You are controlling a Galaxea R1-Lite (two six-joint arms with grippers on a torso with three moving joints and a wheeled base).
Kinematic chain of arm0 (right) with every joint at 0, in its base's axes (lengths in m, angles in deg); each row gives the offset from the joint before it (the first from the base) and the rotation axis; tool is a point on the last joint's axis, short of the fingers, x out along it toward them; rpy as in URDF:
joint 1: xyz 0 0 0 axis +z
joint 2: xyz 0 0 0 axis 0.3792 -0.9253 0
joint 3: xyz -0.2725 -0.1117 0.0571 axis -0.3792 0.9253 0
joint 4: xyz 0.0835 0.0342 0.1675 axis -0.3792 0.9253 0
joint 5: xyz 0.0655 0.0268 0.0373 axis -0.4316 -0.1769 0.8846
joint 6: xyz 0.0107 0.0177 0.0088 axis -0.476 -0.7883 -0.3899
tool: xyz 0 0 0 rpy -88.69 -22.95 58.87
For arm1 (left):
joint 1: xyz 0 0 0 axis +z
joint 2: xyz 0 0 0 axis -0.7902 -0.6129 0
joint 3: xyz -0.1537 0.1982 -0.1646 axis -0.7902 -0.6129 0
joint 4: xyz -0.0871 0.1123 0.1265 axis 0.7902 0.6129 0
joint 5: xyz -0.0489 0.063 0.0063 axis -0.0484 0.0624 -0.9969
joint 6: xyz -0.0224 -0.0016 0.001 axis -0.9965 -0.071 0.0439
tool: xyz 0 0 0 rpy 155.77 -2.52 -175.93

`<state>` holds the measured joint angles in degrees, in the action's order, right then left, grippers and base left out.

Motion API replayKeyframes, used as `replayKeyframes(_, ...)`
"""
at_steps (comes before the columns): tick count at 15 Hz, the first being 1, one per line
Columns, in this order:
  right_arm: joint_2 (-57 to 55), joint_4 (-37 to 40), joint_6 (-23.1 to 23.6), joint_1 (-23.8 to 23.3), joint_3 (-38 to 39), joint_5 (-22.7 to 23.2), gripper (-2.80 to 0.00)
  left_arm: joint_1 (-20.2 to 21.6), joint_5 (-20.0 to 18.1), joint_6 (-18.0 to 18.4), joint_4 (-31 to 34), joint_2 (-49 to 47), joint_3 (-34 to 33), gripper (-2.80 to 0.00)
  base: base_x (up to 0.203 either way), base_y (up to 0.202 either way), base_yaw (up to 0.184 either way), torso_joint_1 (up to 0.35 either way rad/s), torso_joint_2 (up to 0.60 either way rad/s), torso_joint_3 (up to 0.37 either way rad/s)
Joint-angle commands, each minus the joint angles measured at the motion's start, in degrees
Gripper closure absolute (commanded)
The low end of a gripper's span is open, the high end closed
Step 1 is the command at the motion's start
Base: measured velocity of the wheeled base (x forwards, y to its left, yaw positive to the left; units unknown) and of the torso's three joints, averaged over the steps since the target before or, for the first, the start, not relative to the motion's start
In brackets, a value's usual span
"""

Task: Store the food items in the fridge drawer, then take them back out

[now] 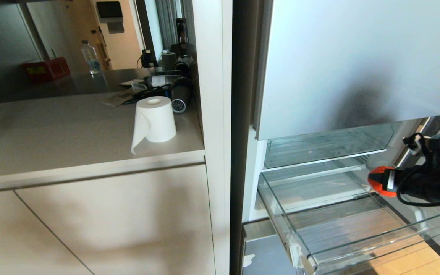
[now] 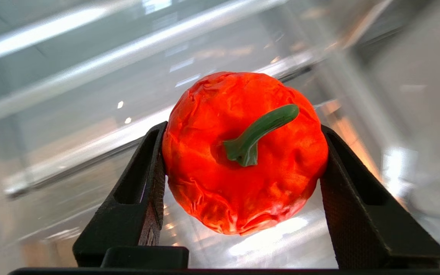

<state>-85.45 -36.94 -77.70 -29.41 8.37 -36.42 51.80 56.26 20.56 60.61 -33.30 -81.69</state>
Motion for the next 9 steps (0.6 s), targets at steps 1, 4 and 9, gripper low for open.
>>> replayKeyframes(1,13.57,-0.52,-0.05,-0.60,5.17,-0.03,0.00,0.05,0.01,-0.01,-0.01,-0.02,0.00,0.00,0.000,0.000,0.000,0.000,0.00,0.000)
replayKeyframes(4,32.70,-0.63,0.32,-0.11,14.20,-0.16,0.00,0.04,0.01,-0.01,-0.01,0.02,0.00,0.00,0.000,0.000,0.000,0.000,0.00,0.000)
replayKeyframes(9,69.25,10.09,2.83,6.43,29.90,-4.65,0.00,-0.04,0.01,-0.01,-0.01,0.02,0.00,0.00,0.000,0.000,0.000,0.000,0.00,0.000)
